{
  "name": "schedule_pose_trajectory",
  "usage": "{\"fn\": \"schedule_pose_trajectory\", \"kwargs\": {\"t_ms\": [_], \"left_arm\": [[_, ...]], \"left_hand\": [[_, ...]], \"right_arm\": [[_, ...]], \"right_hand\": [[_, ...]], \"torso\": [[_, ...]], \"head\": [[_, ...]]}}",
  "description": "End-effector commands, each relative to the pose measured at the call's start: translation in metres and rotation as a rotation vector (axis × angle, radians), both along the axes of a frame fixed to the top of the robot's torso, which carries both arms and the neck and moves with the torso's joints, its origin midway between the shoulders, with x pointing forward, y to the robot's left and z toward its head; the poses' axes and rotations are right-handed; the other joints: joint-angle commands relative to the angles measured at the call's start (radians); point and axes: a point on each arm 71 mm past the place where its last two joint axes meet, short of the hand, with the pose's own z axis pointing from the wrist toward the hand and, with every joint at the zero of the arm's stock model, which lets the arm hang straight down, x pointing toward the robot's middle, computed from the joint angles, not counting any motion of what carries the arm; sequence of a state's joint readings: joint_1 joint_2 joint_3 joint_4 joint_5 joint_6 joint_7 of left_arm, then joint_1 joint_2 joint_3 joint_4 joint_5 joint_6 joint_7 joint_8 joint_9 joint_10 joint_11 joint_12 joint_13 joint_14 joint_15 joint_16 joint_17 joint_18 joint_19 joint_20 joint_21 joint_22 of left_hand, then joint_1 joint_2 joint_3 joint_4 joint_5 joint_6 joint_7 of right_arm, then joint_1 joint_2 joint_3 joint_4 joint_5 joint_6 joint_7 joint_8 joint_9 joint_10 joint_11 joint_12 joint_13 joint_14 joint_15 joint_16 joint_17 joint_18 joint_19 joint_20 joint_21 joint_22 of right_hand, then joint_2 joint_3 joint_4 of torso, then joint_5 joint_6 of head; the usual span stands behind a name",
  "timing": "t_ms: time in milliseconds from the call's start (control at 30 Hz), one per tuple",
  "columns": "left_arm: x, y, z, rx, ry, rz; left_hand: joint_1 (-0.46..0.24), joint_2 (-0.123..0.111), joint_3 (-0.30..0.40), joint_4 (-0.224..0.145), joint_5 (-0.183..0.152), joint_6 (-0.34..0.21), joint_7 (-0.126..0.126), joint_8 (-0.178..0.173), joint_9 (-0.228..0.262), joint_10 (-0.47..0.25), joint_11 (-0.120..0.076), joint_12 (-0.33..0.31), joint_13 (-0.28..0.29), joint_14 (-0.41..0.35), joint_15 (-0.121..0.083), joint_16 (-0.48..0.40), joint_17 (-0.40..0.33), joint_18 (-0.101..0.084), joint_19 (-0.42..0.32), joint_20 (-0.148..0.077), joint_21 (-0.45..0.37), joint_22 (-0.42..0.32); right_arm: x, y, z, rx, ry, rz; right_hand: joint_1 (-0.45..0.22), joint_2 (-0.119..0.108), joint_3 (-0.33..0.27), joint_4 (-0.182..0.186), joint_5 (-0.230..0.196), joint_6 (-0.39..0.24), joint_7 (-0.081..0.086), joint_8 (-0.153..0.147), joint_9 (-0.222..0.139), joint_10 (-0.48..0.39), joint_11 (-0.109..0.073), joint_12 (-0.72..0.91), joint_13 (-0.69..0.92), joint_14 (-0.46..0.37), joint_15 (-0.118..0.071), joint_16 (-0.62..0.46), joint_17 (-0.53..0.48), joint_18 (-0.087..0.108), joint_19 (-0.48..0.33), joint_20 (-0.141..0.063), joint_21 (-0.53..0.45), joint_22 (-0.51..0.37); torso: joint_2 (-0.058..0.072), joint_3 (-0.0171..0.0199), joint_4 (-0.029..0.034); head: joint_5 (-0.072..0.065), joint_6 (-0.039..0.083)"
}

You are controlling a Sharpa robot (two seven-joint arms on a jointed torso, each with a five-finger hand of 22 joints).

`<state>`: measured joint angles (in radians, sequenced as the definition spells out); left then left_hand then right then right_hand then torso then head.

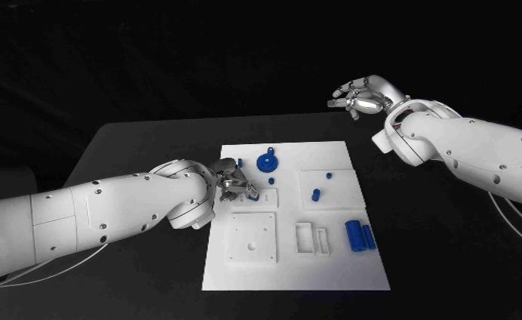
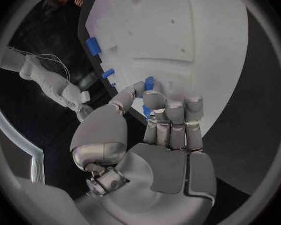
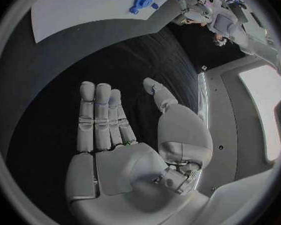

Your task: Assemble the parts on the task board

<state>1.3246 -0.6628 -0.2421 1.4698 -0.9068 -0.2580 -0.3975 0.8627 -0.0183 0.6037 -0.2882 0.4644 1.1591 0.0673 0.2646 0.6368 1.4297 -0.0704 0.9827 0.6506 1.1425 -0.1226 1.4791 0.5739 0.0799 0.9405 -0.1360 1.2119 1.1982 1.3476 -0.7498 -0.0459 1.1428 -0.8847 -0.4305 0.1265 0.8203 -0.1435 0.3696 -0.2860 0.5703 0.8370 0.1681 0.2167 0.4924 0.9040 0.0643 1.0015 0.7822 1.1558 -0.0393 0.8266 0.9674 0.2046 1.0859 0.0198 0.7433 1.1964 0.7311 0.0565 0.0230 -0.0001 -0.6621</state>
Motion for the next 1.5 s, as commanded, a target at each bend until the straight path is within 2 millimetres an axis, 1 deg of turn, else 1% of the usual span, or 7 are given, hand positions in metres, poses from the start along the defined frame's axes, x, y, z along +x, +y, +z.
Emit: {"fn": "schedule_pose_trajectory", "kwargs": {"t_ms": [33,600,867,1000,1067,1167,1500], "left_arm": [[-0.0007,-0.0006,-0.0007,0.001,-0.005,-0.004],[-0.0025,-0.0019,-0.0041,0.011,0.023,-0.024],[-0.0029,-0.0026,-0.0048,0.009,0.035,-0.032],[-0.0031,-0.0027,-0.0052,0.012,0.041,-0.037],[-0.0030,-0.0027,-0.0053,0.013,0.041,-0.037],[-0.0029,-0.0025,-0.0053,0.014,0.042,-0.036],[-0.0019,-0.0040,-0.0056,0.022,0.042,-0.042]], "left_hand": [[-0.004,0.013,0.042,0.036,0.007,0.126,-0.112,0.172,0.178,-0.011,-0.083,0.003,-0.002,0.092,-0.126,0.007,-0.001,0.011,0.008,-0.134,0.006,0.001],[-0.012,0.015,0.047,0.032,0.003,0.124,-0.112,0.174,0.178,-0.013,-0.082,0.007,-0.006,0.091,-0.126,0.007,-0.003,0.011,0.007,-0.134,0.007,0.002],[-0.023,0.004,0.047,0.033,0.005,0.128,-0.112,0.177,0.178,-0.011,-0.082,0.014,-0.009,0.091,-0.126,0.009,-0.003,0.011,0.007,-0.134,0.007,0.003],[-0.031,0.001,0.047,0.043,-0.019,0.131,-0.112,0.181,0.175,-0.012,-0.083,0.023,-0.011,0.091,-0.125,0.012,-0.004,0.012,0.009,-0.134,0.008,0.003],[-0.034,0.002,0.048,0.051,-0.050,0.132,-0.113,0.182,0.173,-0.014,-0.083,0.028,-0.014,0.092,-0.125,0.013,-0.005,0.013,0.009,-0.134,0.008,0.003],[-0.034,0.003,0.050,0.057,-0.073,0.132,-0.113,0.184,0.171,-0.016,-0.083,0.033,-0.017,0.092,-0.125,0.015,-0.006,0.014,0.009,-0.135,0.008,0.004],[-0.028,0.014,0.055,0.056,-0.068,0.135,-0.114,0.188,0.170,-0.015,-0.084,0.040,-0.019,0.094,-0.125,0.018,-0.006,0.015,0.009,-0.135,0.009,0.005]], "right_arm": [[0.0004,0.0003,0.0001,0.008,0.010,0.004],[0.0004,0.0003,-0.0002,0.008,0.014,0.003],[0.0007,0.0009,-0.0005,0.008,0.017,0.005],[0.0007,0.0012,-0.0005,0.008,0.017,0.005],[0.0007,0.0013,-0.0006,0.008,0.018,0.006],[0.0007,0.0015,-0.0007,0.008,0.019,0.007],[0.0007,0.0027,-0.0011,0.007,0.023,0.009]], "right_hand": [[0.002,0.012,-0.003,0.002,0.004,0.000,0.008,0.002,-0.001,-0.007,0.001,0.003,-0.002,-0.008,-0.001,-0.006,-0.002,0.057,0.000,0.006,-0.006,0.001],[0.003,0.013,-0.003,0.002,0.005,-0.001,0.008,0.002,-0.001,-0.008,0.001,0.005,-0.004,-0.009,-0.001,-0.006,-0.002,0.057,-0.001,0.006,-0.007,0.002],[0.030,0.016,0.005,-0.002,-0.007,-0.002,0.009,0.004,-0.003,-0.012,0.002,0.012,-0.011,-0.010,0.000,-0.005,-0.003,0.057,-0.001,0.007,-0.010,0.007],[0.033,0.017,0.006,-0.002,-0.008,-0.003,0.009,0.004,-0.003,-0.013,0.002,0.013,-0.013,-0.010,0.000,-0.005,-0.004,0.057,-0.001,0.007,-0.010,0.007],[0.034,0.017,0.007,-0.002,-0.007,-0.003,0.009,0.004,-0.003,-0.014,0.002,0.014,-0.014,-0.011,0.000,-0.005,-0.004,0.057,-0.001,0.007,-0.011,0.007],[0.036,0.017,0.009,-0.001,-0.001,-0.003,0.009,0.005,-0.004,-0.015,0.002,0.015,-0.016,-0.011,0.000,-0.005,-0.004,0.057,-0.001,0.008,-0.011,0.008],[0.039,0.016,0.012,0.000,0.028,-0.004,0.010,0.007,-0.006,-0.017,0.003,0.022,-0.025,-0.012,0.001,-0.004,-0.006,0.057,-0.001,0.010,-0.015,0.013]], "torso": [[0.000,0.0001,-0.0005],[0.000,0.0001,-0.0005],[0.000,0.0000,-0.0002],[0.000,0.0001,-0.0001],[0.000,0.0001,-0.0002],[0.000,0.0001,-0.0002],[0.000,0.0004,-0.0010]], "head": [[0.000,-0.001],[0.000,-0.007],[0.000,-0.010],[0.000,-0.012],[0.000,-0.014],[0.000,-0.014],[0.001,-0.018]]}}
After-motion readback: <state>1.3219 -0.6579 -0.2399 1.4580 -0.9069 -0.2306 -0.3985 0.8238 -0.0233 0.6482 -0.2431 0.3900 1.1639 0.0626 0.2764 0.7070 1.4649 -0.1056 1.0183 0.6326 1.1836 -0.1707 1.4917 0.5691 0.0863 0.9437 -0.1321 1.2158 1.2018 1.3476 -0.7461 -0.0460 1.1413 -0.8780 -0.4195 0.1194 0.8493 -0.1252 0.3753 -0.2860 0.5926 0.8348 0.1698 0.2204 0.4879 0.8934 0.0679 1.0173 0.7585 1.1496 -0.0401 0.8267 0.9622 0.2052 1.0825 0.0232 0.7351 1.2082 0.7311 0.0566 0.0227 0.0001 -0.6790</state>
